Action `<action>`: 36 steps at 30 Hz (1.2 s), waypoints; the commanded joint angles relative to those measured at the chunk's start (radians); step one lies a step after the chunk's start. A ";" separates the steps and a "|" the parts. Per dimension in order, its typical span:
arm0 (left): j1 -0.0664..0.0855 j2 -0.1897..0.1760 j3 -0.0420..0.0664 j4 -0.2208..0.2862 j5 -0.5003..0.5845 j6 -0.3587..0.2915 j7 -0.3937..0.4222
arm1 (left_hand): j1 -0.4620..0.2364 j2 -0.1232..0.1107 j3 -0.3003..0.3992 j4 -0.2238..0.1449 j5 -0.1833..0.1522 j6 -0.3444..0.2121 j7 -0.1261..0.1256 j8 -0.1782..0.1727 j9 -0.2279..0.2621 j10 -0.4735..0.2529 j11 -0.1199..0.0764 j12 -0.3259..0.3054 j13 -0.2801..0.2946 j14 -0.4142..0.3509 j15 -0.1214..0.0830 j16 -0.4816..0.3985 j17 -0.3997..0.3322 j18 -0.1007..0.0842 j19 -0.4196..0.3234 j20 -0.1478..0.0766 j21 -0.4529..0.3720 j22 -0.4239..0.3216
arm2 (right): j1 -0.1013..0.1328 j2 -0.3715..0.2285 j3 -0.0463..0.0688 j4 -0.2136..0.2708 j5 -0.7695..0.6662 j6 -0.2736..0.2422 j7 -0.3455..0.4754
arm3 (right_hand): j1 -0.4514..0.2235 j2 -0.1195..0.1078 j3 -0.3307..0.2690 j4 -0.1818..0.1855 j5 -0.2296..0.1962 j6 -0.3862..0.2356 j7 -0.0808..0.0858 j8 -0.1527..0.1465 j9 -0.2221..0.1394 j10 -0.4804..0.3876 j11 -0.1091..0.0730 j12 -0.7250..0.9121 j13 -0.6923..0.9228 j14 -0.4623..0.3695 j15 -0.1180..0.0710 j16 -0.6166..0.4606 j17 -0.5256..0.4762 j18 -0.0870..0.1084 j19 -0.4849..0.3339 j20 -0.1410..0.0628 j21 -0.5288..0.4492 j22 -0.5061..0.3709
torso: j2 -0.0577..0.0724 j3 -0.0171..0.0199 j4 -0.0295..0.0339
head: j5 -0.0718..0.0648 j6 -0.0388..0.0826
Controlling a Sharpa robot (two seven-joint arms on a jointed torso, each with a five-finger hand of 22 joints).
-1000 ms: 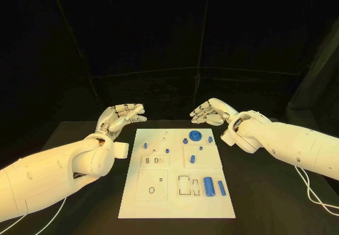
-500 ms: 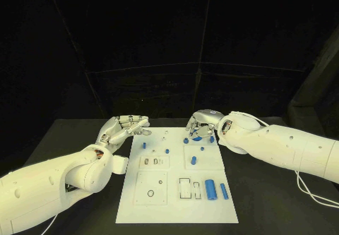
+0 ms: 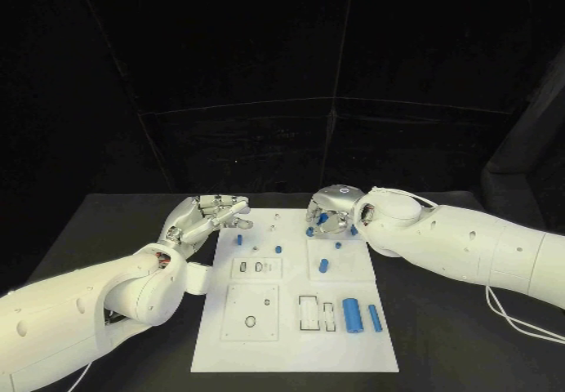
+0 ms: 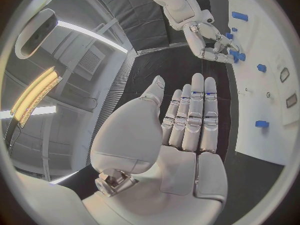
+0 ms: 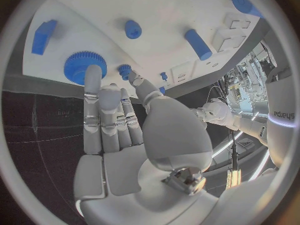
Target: Assemble the parts on the task board
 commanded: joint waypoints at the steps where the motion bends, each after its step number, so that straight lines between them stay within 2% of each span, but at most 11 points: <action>1: 0.002 -0.002 0.001 0.003 -0.009 0.013 -0.003 | -0.006 0.004 0.001 -0.006 0.001 0.004 0.003 -0.004 -0.002 0.008 0.000 -0.003 -0.001 0.005 0.001 -0.003 0.001 0.013 0.007 0.003 -0.005 -0.001 | 0.003 0.004 0.001 0.002 -0.034 0.028 -0.005 | -0.001 -0.009 0.012 0.002 0.002 -0.007 0.000 -0.004 0.001 -0.004 -0.001 -0.002 0.000 0.022 0.003 0.034 0.037 0.003 -0.011 -0.001 0.018 0.012 | 0.007 -0.0012 0.0036 | 0.001 -0.003; 2: 0.002 -0.003 0.001 0.003 -0.009 0.013 -0.004 | -0.006 0.004 0.001 -0.006 0.001 0.004 0.003 -0.004 -0.002 0.008 0.000 -0.003 -0.001 0.005 0.001 -0.004 0.002 0.013 0.007 0.003 -0.005 -0.002 | 0.003 0.006 0.001 0.002 -0.034 0.031 -0.003 | -0.001 -0.010 0.015 0.003 0.002 -0.007 0.001 -0.004 0.001 -0.003 -0.001 -0.002 0.000 0.024 0.003 0.047 0.052 0.003 -0.013 0.000 0.024 0.016 | 0.008 -0.0011 0.0040 | 0.006 0.000; 5: 0.002 -0.003 0.001 0.001 -0.009 0.011 -0.005 | -0.007 0.004 0.000 -0.006 0.001 0.004 0.004 -0.004 -0.002 0.008 0.000 -0.004 -0.001 0.005 0.001 -0.004 0.002 0.013 0.007 0.003 -0.006 -0.002 | 0.003 0.011 0.001 -0.002 -0.032 0.041 0.000 | 0.001 -0.009 0.026 0.006 0.000 -0.006 0.001 -0.003 0.001 0.000 -0.002 -0.002 0.000 0.026 0.003 0.079 0.087 0.003 -0.016 0.000 0.045 0.033 | 0.010 -0.0012 0.0045 | 0.006 -0.001; 13: 0.003 -0.007 0.001 0.003 -0.009 0.009 -0.010 | -0.007 0.005 0.000 -0.006 0.001 0.004 0.004 -0.005 -0.002 0.008 0.001 -0.005 -0.001 0.005 0.001 -0.005 0.002 0.013 0.007 0.003 -0.006 -0.002 | 0.002 0.020 0.001 -0.014 -0.026 0.061 0.005 | 0.005 -0.001 0.074 0.016 -0.013 0.003 0.000 -0.002 0.002 0.018 -0.005 -0.001 0.001 0.033 0.000 0.175 0.196 -0.015 0.016 -0.001 0.170 0.179 | 0.019 -0.0013 0.0110 | 0.010 -0.003; 17: 0.003 -0.008 0.001 0.002 -0.009 0.010 -0.012 | -0.007 0.005 0.000 -0.006 0.001 0.004 0.004 -0.005 -0.002 0.008 0.001 -0.005 -0.001 0.005 0.001 -0.005 0.003 0.013 0.007 0.003 -0.006 -0.002 | 0.002 0.023 0.001 -0.019 -0.025 0.071 0.005 | 0.008 0.004 0.104 0.022 -0.023 0.021 -0.004 0.003 0.003 0.037 -0.008 0.002 0.002 0.039 -0.004 0.227 0.256 -0.026 0.038 -0.002 0.237 0.261 | 0.022 -0.0017 0.0111 | 0.009 -0.007; 22: 0.004 -0.011 0.001 0.003 -0.008 0.010 -0.014 | -0.008 0.005 0.000 -0.006 0.001 0.004 0.004 -0.006 -0.002 0.008 0.001 -0.006 -0.001 0.004 0.002 -0.005 0.003 0.013 0.007 0.003 -0.007 -0.003 | 0.002 0.022 0.001 -0.018 -0.026 0.059 0.002 | 0.023 0.018 0.151 0.025 -0.051 0.050 -0.008 0.010 0.007 0.064 -0.015 0.004 0.003 0.039 -0.011 0.263 0.295 -0.034 0.050 -0.006 0.291 0.324 | 0.027 -0.0014 0.0109 | 0.012 -0.006; 26: 0.004 -0.012 0.001 0.002 -0.008 0.009 -0.017 | -0.009 0.007 0.001 -0.006 0.001 0.004 0.005 -0.007 -0.002 0.008 0.001 -0.008 -0.001 0.004 0.002 -0.007 0.004 0.013 0.007 0.004 -0.008 -0.003 | 0.002 0.020 0.001 -0.017 -0.027 0.046 0.002 | 0.031 0.018 0.179 0.024 -0.059 0.068 -0.010 0.013 0.008 0.083 -0.021 0.005 0.004 0.037 -0.016 0.281 0.312 -0.040 0.058 -0.006 0.326 0.367 | 0.030 -0.0015 0.0117 | 0.012 -0.008; 30: 0.004 -0.014 0.001 0.002 -0.008 0.008 -0.018 | -0.009 0.008 0.001 -0.006 0.001 0.004 0.005 -0.008 -0.002 0.008 0.002 -0.009 -0.001 0.004 0.002 -0.007 0.005 0.013 0.007 0.004 -0.008 -0.004 | 0.002 0.017 0.001 -0.008 -0.026 -0.008 0.013 | 0.035 0.013 0.198 0.024 -0.061 0.081 -0.012 0.014 0.010 0.098 -0.024 0.006 0.006 0.035 -0.020 0.289 0.318 -0.043 0.062 -0.006 0.348 0.392 | 0.031 -0.0007 0.0103 | 0.015 -0.009; 36: 0.005 -0.018 0.001 0.003 -0.008 0.009 -0.020 | -0.009 0.009 0.001 -0.006 0.001 0.004 0.005 -0.009 -0.002 0.008 0.002 -0.010 -0.001 0.004 0.002 -0.008 0.005 0.013 0.007 0.004 -0.008 -0.004 | 0.002 0.005 0.001 0.021 0.020 -0.154 0.036 | 0.039 0.005 0.216 0.026 -0.063 0.094 -0.014 0.014 0.011 0.114 -0.028 0.005 0.008 0.033 -0.023 0.302 0.328 -0.047 0.069 -0.007 0.378 0.427 | 0.034 -0.0008 0.0100 | 0.016 -0.003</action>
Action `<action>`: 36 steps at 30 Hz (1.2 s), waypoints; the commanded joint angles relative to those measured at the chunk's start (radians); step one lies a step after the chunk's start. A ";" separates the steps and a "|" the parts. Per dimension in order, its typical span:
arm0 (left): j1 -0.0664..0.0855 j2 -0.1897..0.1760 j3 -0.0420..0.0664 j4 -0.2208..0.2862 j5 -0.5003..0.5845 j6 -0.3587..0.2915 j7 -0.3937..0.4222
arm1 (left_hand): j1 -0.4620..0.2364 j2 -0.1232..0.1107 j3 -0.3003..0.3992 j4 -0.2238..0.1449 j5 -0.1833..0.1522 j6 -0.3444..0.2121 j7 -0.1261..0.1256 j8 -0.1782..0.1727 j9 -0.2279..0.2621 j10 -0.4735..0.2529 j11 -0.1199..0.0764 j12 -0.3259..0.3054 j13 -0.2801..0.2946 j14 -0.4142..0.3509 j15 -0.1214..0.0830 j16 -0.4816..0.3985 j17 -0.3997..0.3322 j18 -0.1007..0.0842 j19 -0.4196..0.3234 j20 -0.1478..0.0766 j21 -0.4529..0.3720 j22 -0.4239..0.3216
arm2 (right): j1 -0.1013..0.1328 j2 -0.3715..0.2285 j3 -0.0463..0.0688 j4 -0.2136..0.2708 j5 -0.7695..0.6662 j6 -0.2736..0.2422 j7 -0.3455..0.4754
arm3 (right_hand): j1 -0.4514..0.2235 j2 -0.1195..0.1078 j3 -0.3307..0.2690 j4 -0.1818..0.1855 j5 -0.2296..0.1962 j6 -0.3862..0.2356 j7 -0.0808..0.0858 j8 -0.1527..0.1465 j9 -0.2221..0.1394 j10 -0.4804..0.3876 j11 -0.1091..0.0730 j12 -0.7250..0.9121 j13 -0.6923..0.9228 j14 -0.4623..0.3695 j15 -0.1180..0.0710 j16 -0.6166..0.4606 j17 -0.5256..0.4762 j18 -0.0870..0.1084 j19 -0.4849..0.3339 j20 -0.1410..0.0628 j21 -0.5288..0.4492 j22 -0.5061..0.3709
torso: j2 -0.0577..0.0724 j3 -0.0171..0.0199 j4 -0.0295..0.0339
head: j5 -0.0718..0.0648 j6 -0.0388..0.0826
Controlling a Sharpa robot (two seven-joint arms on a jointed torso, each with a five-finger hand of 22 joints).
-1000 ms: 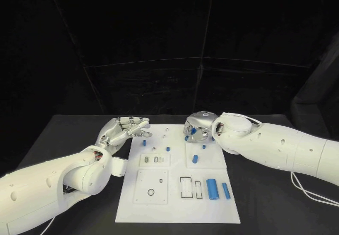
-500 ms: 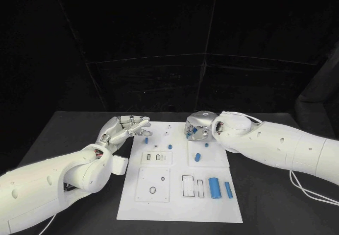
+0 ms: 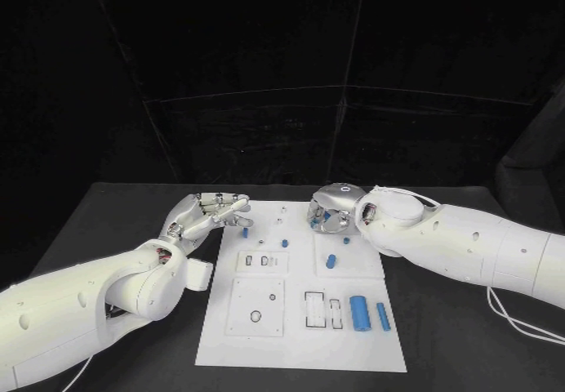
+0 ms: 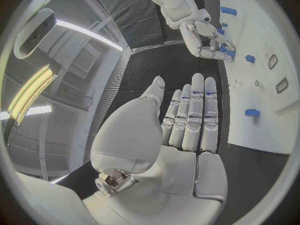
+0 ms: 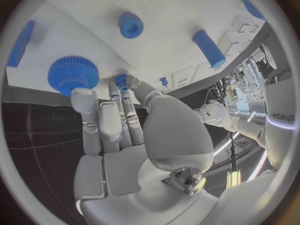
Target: Assemble the parts on the task board
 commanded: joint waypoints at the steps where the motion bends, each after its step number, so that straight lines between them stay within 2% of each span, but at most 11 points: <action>1: 0.002 -0.002 0.001 0.004 -0.006 0.009 0.000 | -0.006 0.006 0.001 -0.006 0.001 0.004 0.005 -0.003 -0.001 0.008 0.002 -0.005 -0.001 0.004 0.002 -0.004 0.002 0.013 0.004 0.000 -0.005 -0.002 | 0.003 -0.004 0.001 0.018 0.039 -0.158 0.025 | 0.014 -0.005 0.008 -0.001 -0.003 0.008 0.001 0.000 0.000 0.024 -0.014 0.002 0.002 0.033 -0.009 0.005 0.002 -0.015 0.007 -0.001 0.009 0.010 | 0.002 -0.0010 -0.0009 | 0.000 0.008; 5: 0.003 -0.003 0.001 0.004 -0.006 0.010 -0.002 | -0.006 0.006 0.001 -0.006 0.001 0.004 0.005 -0.003 -0.001 0.008 0.002 -0.005 -0.001 0.004 0.002 -0.004 0.002 0.013 0.004 0.000 -0.005 -0.002 | 0.003 0.002 0.002 0.018 0.050 -0.210 0.008 | 0.012 -0.011 0.012 0.000 -0.003 0.006 0.002 -0.002 0.000 0.023 -0.014 0.000 0.002 0.032 -0.008 0.008 0.004 -0.016 0.006 -0.001 0.014 0.014 | 0.003 -0.0021 0.0018 | 0.004 0.015; 10: 0.003 0.001 0.001 0.004 0.013 0.006 -0.009 | -0.007 0.009 0.002 -0.008 0.001 0.000 0.008 -0.009 -0.002 0.005 0.004 -0.012 -0.002 0.002 0.004 -0.008 0.005 0.013 0.003 0.001 -0.007 -0.004 | 0.003 0.036 0.002 -0.012 0.057 -0.227 -0.034 | 0.012 -0.015 0.021 0.002 -0.004 0.002 0.004 -0.008 -0.002 0.018 -0.011 -0.004 0.001 0.031 -0.006 0.013 0.007 -0.016 0.003 0.000 0.020 0.018 | 0.008 -0.0008 0.0067 | 0.009 0.024; 12: 0.003 0.002 0.001 0.003 0.020 0.006 -0.010 | -0.007 0.009 0.002 -0.009 0.001 -0.001 0.008 -0.010 -0.002 0.004 0.004 -0.014 -0.002 0.002 0.004 -0.009 0.006 0.013 0.003 0.002 -0.008 -0.005 | 0.003 0.053 0.002 -0.027 0.058 -0.229 -0.042 | 0.012 -0.016 0.023 0.003 -0.005 0.001 0.005 -0.009 -0.002 0.017 -0.011 -0.004 0.001 0.031 -0.006 0.014 0.008 -0.016 0.003 0.001 0.021 0.020 | 0.008 -0.0002 0.0054 | 0.010 0.024; 16: 0.004 0.004 0.001 0.002 0.027 0.006 -0.013 | -0.006 0.010 0.002 -0.009 0.001 -0.001 0.008 -0.011 -0.002 0.004 0.005 -0.015 -0.002 0.001 0.004 -0.010 0.006 0.013 0.003 0.002 -0.008 -0.005 | 0.003 0.089 0.002 -0.060 0.060 -0.232 -0.050 | 0.010 -0.020 0.027 0.006 -0.008 -0.002 0.006 -0.012 -0.002 0.013 -0.009 -0.006 0.000 0.030 -0.004 0.015 0.008 -0.016 0.001 0.002 0.025 0.022 | 0.011 0.0004 0.0080 | 0.008 0.023; 21: 0.005 0.005 0.001 0.006 0.031 0.008 -0.015 | -0.006 0.010 0.003 -0.010 0.001 -0.001 0.009 -0.011 -0.002 0.004 0.005 -0.015 -0.002 0.001 0.004 -0.010 0.007 0.013 0.003 0.002 -0.009 -0.005 | 0.003 0.127 0.002 -0.093 0.062 -0.228 -0.057 | 0.008 -0.022 0.033 0.009 -0.009 -0.005 0.008 -0.014 -0.003 0.007 -0.007 -0.006 -0.001 0.030 -0.003 0.018 0.009 -0.016 -0.001 0.003 0.027 0.024 | 0.017 -0.0030 0.0136 | 0.007 0.025; 25: 0.006 0.004 0.001 0.006 0.032 0.010 -0.016 | -0.006 0.011 0.003 -0.010 0.001 -0.002 0.009 -0.012 -0.002 0.003 0.005 -0.016 -0.002 0.002 0.004 -0.010 0.007 0.013 0.004 0.002 -0.009 -0.005 | 0.003 0.150 0.003 -0.110 0.062 -0.223 -0.056 | 0.007 -0.026 0.037 0.011 -0.009 -0.009 0.010 -0.016 -0.004 0.002 -0.005 -0.007 -0.001 0.029 -0.001 0.021 0.011 -0.016 -0.003 0.005 0.030 0.026 | 0.020 -0.0044 0.0129 | 0.007 0.026; 30: 0.007 0.005 0.001 0.006 0.032 0.012 -0.018 | -0.005 0.011 0.003 -0.011 0.001 -0.002 0.009 -0.012 -0.002 0.003 0.005 -0.017 -0.002 0.002 0.004 -0.010 0.008 0.013 0.004 0.002 -0.009 -0.006 | 0.003 0.165 0.003 -0.124 0.062 -0.220 -0.053 | 0.005 -0.028 0.040 0.013 -0.010 -0.012 0.011 -0.017 -0.004 -0.002 -0.004 -0.007 -0.002 0.029 0.000 0.023 0.013 -0.016 -0.004 0.006 0.032 0.027 | 0.021 -0.0027 0.0142 | 0.007 0.026; 36: 0.008 0.005 0.001 0.006 0.032 0.016 -0.020 | -0.005 0.011 0.003 -0.011 0.001 -0.002 0.009 -0.012 -0.002 0.003 0.005 -0.017 -0.002 0.002 0.004 -0.010 0.008 0.013 0.004 0.002 -0.009 -0.006 | 0.003 0.172 0.003 -0.133 0.062 -0.210 -0.051 | 0.005 -0.030 0.042 0.014 -0.010 -0.014 0.012 -0.017 -0.005 -0.004 -0.003 -0.007 -0.002 0.029 0.000 0.024 0.014 -0.016 -0.005 0.006 0.033 0.028 | 0.023 -0.0029 0.0135 | 0.010 0.026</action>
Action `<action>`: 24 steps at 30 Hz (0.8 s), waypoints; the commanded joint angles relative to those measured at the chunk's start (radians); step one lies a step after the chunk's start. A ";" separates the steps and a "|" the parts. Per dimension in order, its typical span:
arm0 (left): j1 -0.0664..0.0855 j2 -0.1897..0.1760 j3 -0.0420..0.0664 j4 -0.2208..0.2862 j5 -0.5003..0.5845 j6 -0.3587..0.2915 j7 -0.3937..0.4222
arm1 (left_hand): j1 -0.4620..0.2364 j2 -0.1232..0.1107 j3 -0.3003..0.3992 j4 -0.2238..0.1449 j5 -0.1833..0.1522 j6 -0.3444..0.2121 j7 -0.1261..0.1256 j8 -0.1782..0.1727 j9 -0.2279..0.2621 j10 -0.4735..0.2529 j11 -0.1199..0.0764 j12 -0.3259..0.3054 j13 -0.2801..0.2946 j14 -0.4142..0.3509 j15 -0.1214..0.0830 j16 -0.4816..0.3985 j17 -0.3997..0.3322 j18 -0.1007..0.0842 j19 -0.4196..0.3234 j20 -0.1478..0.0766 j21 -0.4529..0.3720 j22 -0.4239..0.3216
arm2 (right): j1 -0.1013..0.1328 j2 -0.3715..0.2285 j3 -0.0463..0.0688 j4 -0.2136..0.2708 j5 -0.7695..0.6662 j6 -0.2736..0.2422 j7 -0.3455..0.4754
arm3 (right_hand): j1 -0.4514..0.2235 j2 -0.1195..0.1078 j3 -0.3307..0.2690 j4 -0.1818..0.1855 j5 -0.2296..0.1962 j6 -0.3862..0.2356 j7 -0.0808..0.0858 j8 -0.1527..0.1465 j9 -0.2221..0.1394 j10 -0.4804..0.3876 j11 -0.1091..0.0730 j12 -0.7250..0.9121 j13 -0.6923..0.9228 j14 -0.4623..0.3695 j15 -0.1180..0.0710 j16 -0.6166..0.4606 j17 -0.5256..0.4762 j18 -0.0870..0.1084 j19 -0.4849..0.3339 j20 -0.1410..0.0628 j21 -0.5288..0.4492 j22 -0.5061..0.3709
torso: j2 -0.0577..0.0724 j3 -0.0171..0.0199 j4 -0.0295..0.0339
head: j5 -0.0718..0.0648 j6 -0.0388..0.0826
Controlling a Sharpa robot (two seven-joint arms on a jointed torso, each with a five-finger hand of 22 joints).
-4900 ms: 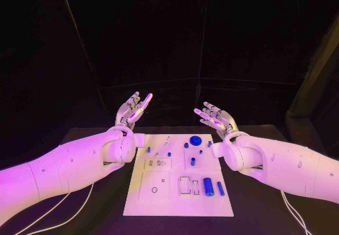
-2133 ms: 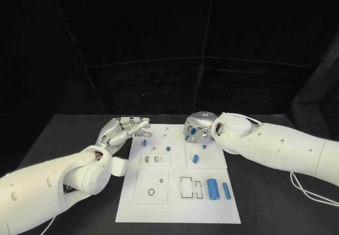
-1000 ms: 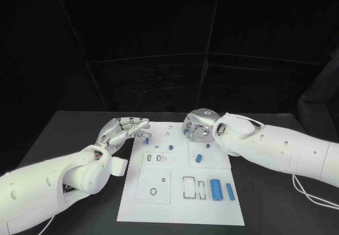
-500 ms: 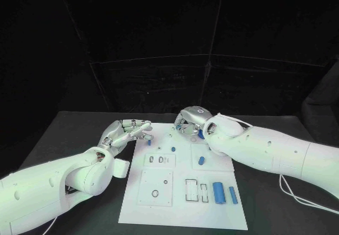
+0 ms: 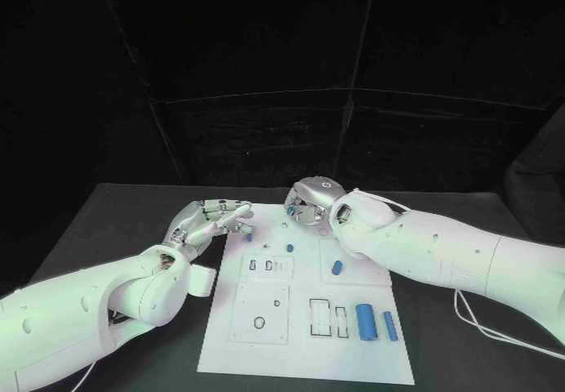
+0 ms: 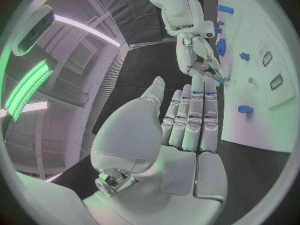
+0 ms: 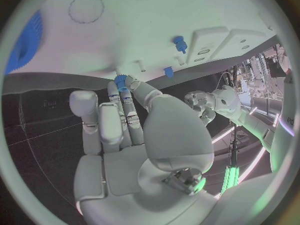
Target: Assemble the parts on the task board
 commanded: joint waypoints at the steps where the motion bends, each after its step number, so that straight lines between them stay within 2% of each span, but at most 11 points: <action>1: 0.002 0.001 0.001 0.003 0.004 0.015 0.000 | -0.001 0.007 -0.002 -0.006 0.001 0.002 0.005 -0.004 -0.001 0.003 0.005 -0.004 -0.002 0.002 0.004 -0.006 0.002 0.013 0.004 0.002 -0.004 -0.001 | 0.002 0.005 0.001 -0.005 0.003 0.001 -0.002 | 0.000 -0.014 0.008 0.000 0.001 -0.006 0.004 -0.005 -0.002 -0.003 -0.002 -0.004 -0.001 0.029 0.000 0.006 0.002 -0.017 -0.005 0.006 0.003 0.002 | 0.002 0.0004 -0.0006 | 0.003 0.000; 6: 0.003 0.001 0.001 0.002 0.004 0.018 -0.002 | -0.001 0.007 -0.002 -0.006 0.001 0.001 0.005 -0.004 -0.001 0.003 0.005 -0.005 -0.002 0.002 0.005 -0.007 0.002 0.013 0.004 0.002 -0.004 -0.001 | 0.002 0.017 0.001 -0.025 -0.004 0.019 -0.015 | -0.003 -0.018 0.012 0.004 0.001 -0.012 0.007 -0.006 -0.003 -0.010 0.001 -0.004 -0.001 0.028 0.003 0.006 -0.001 -0.016 -0.007 0.008 0.005 0.003 | 0.002 0.0015 0.0001 | 0.004 -0.002; 11: 0.003 0.002 0.001 0.000 0.004 0.016 -0.001 | -0.001 0.007 -0.002 -0.006 0.001 0.001 0.005 -0.004 -0.001 0.003 0.005 -0.005 -0.002 0.002 0.005 -0.007 0.002 0.013 0.004 0.002 -0.004 -0.001 | 0.002 0.029 0.001 -0.045 -0.020 0.035 -0.026 | -0.006 -0.024 0.015 0.008 -0.001 -0.018 0.009 -0.007 -0.003 -0.017 0.003 -0.004 -0.002 0.026 0.005 0.006 -0.003 -0.016 -0.011 0.010 0.006 0.003 | 0.003 0.0004 0.0010 | 0.004 -0.003; 20: 0.004 0.002 0.001 -0.005 0.004 0.018 -0.003 | -0.001 0.008 -0.002 -0.007 0.001 0.001 0.006 -0.005 -0.001 0.002 0.005 -0.006 -0.002 0.002 0.005 -0.007 0.003 0.013 0.004 0.002 -0.004 -0.001 | 0.002 0.039 0.001 -0.054 -0.028 0.045 -0.040 | -0.018 -0.044 0.026 0.024 -0.006 -0.045 0.017 -0.008 -0.006 -0.050 0.013 -0.005 -0.004 0.024 0.013 0.014 0.002 -0.015 -0.021 0.018 0.010 0.002 | 0.005 0.0012 0.0003 | 0.006 -0.004; 23: 0.004 0.002 0.001 -0.006 0.004 0.019 -0.004 | -0.001 0.008 -0.002 -0.007 0.001 0.001 0.006 -0.005 -0.001 0.002 0.005 -0.006 -0.002 0.002 0.005 -0.007 0.003 0.013 0.004 0.002 -0.004 -0.001 | 0.002 0.041 0.001 -0.057 -0.028 0.045 -0.043 | -0.028 -0.059 0.026 0.034 -0.020 -0.078 0.026 -0.009 -0.009 -0.088 0.022 -0.006 -0.006 0.022 0.022 0.016 0.002 -0.013 -0.033 0.025 0.003 -0.013 | 0.005 0.0006 -0.0004 | 0.006 -0.004; 24: 0.004 0.002 0.001 -0.007 0.004 0.019 -0.004 | -0.001 0.008 -0.002 -0.007 0.001 0.001 0.006 -0.005 -0.001 0.002 0.005 -0.006 -0.002 0.002 0.005 -0.007 0.003 0.013 0.004 0.002 -0.004 -0.001 | 0.002 0.042 0.001 -0.058 -0.027 0.044 -0.043 | -0.033 -0.071 0.022 0.040 -0.041 -0.109 0.036 -0.010 -0.011 -0.127 0.032 -0.006 -0.007 0.017 0.031 0.008 -0.015 -0.008 -0.052 0.031 -0.015 -0.042 | 0.005 0.0004 -0.0007 | 0.006 -0.003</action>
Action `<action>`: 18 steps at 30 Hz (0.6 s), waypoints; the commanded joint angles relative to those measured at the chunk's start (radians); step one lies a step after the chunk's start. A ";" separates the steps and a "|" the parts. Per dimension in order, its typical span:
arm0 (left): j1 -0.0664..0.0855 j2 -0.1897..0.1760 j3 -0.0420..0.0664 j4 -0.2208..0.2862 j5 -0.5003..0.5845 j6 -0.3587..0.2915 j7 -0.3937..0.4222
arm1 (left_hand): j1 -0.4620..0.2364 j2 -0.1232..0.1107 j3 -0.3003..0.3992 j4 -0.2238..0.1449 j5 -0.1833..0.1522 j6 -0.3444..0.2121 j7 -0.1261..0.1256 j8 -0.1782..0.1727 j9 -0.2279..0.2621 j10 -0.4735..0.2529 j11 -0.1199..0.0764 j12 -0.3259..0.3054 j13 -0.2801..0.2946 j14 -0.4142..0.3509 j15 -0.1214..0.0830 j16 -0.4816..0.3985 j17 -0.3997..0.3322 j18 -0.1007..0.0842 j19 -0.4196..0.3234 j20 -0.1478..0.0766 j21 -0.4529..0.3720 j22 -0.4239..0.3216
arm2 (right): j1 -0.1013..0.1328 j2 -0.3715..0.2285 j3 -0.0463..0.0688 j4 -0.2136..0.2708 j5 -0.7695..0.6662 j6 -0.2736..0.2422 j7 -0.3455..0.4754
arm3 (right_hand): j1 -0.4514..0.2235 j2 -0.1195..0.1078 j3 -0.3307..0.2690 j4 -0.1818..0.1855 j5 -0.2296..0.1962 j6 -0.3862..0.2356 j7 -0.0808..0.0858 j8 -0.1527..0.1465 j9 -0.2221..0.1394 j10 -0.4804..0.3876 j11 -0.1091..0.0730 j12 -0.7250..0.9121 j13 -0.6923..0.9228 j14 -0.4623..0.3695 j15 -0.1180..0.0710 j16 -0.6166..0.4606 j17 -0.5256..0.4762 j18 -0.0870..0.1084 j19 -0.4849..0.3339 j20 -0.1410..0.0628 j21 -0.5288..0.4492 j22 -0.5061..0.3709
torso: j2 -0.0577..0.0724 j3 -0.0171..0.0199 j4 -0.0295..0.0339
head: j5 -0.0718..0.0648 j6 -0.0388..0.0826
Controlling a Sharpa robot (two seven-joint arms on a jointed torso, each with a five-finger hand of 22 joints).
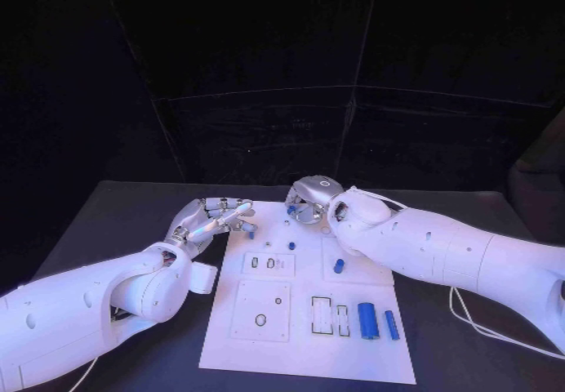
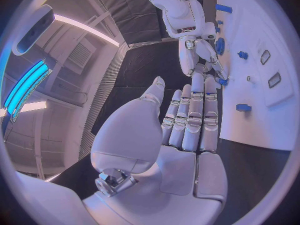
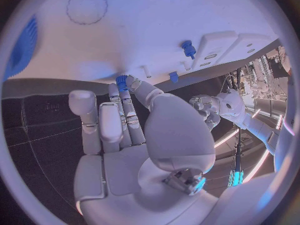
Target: Assemble the parts on the task board
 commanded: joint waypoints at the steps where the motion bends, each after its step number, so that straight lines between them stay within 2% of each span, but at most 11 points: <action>1: 0.002 0.001 0.001 -0.001 0.002 0.015 0.001 | -0.001 0.008 -0.002 -0.007 0.001 0.001 0.006 -0.005 -0.001 0.002 0.005 -0.006 -0.001 0.002 0.005 -0.007 0.002 0.013 0.004 0.002 -0.004 -0.002 | 0.002 0.002 0.001 -0.003 -0.009 0.011 -0.015 | -0.004 -0.030 -0.012 0.015 -0.037 -0.060 0.017 -0.003 -0.002 -0.074 0.021 -0.005 -0.003 0.009 0.018 -0.019 -0.042 -0.003 -0.043 0.010 -0.037 -0.062 | 0.001 -0.0005 -0.0013 | 0.001 0.001; 5: 0.002 0.000 0.001 -0.002 0.002 0.018 -0.001 | -0.001 0.008 -0.002 -0.007 0.001 0.001 0.006 -0.005 -0.001 0.002 0.006 -0.007 -0.001 0.002 0.005 -0.007 0.002 0.013 0.004 0.002 -0.005 -0.002 | 0.002 -0.007 0.000 0.008 0.002 -0.013 -0.006 | 0.002 -0.053 -0.065 0.033 -0.027 -0.132 0.017 -0.001 0.000 -0.165 0.030 0.002 -0.001 -0.025 0.027 -0.072 -0.127 0.016 -0.107 0.024 -0.104 -0.163 | 0.002 0.0000 -0.0011 | 0.000 0.002; 10: 0.002 -0.005 0.001 -0.002 0.002 0.020 -0.003 | -0.001 0.008 -0.002 -0.007 0.001 0.001 0.006 -0.005 -0.001 0.002 0.006 -0.007 -0.001 0.002 0.005 -0.007 0.002 0.013 0.004 0.002 -0.005 -0.002 | 0.002 -0.052 0.000 0.059 0.032 -0.063 0.004 | 0.018 -0.048 -0.110 0.056 -0.009 -0.128 0.017 0.005 0.004 -0.151 0.027 0.030 0.003 -0.013 0.025 -0.053 -0.104 0.014 -0.092 0.024 -0.095 -0.148 | 0.002 0.0013 -0.0043 | 0.001 0.004; 13: 0.003 -0.008 0.001 0.000 0.002 0.022 -0.003 | -0.001 0.008 -0.002 -0.007 0.001 0.001 0.006 -0.005 -0.001 0.002 0.006 -0.007 -0.001 0.002 0.005 -0.007 0.002 0.013 0.004 0.002 -0.005 -0.002 | 0.003 -0.102 0.001 0.108 0.072 -0.082 0.005 | 0.022 -0.042 -0.120 0.066 0.011 -0.108 0.013 0.012 0.007 -0.121 0.022 0.052 0.006 -0.002 0.021 -0.036 -0.081 0.011 -0.076 0.021 -0.080 -0.129 | 0.002 0.0014 -0.0054 | 0.000 0.005; 14: 0.003 -0.009 0.001 0.000 0.002 0.023 -0.003 | -0.001 0.008 -0.002 -0.007 0.001 0.001 0.006 -0.005 -0.001 0.002 0.006 -0.007 -0.001 0.002 0.005 -0.007 0.003 0.013 0.004 0.002 -0.005 -0.002 | 0.003 -0.119 0.002 0.123 0.088 -0.085 0.005 | 0.021 -0.038 -0.121 0.072 0.021 -0.098 0.012 0.015 0.009 -0.099 0.018 0.064 0.009 0.004 0.018 -0.023 -0.061 0.007 -0.062 0.019 -0.066 -0.107 | 0.002 0.0013 -0.0062 | -0.001 0.005; 16: 0.003 -0.011 0.001 0.001 0.002 0.024 -0.003 | -0.001 0.008 -0.002 -0.008 0.001 0.001 0.006 -0.006 -0.001 0.002 0.006 -0.007 -0.001 0.003 0.005 -0.007 0.003 0.013 0.005 0.002 -0.005 -0.002 | 0.003 -0.155 0.016 0.156 0.130 -0.080 0.003 | 0.016 -0.035 -0.122 0.084 0.042 -0.079 0.008 0.021 0.011 -0.036 0.006 0.097 0.019 0.015 0.010 0.004 -0.020 -0.002 -0.031 0.013 -0.032 -0.056 | 0.002 0.0014 -0.0067 | -0.005 0.006; 17: 0.003 -0.012 0.001 0.002 0.002 0.025 -0.003 | -0.001 0.008 -0.002 -0.008 0.001 0.001 0.006 -0.006 -0.001 0.002 0.006 -0.007 -0.001 0.003 0.005 -0.007 0.003 0.013 0.005 0.002 -0.005 -0.002 | 0.003 -0.178 0.022 0.174 0.157 -0.071 0.003 | 0.010 -0.036 -0.124 0.091 0.049 -0.073 0.005 0.023 0.011 -0.010 0.001 0.111 0.024 0.020 0.007 0.016 0.000 -0.005 -0.021 0.010 -0.021 -0.038 | 0.002 0.0020 -0.0092 | -0.007 0.007; 18: 0.003 -0.013 0.001 0.002 0.002 0.026 -0.003 | -0.001 0.008 -0.002 -0.008 0.001 0.001 0.006 -0.006 -0.001 0.002 0.006 -0.007 -0.001 0.003 0.005 -0.007 0.003 0.013 0.005 0.002 -0.005 -0.002 | 0.003 -0.201 0.027 0.192 0.188 -0.054 0.006 | -0.011 -0.045 -0.137 0.109 0.074 -0.066 -0.002 0.023 0.011 0.027 -0.011 0.131 0.034 0.029 -0.001 0.040 0.037 -0.009 -0.002 0.003 0.000 -0.008 | 0.002 0.0029 -0.0105 | -0.008 0.008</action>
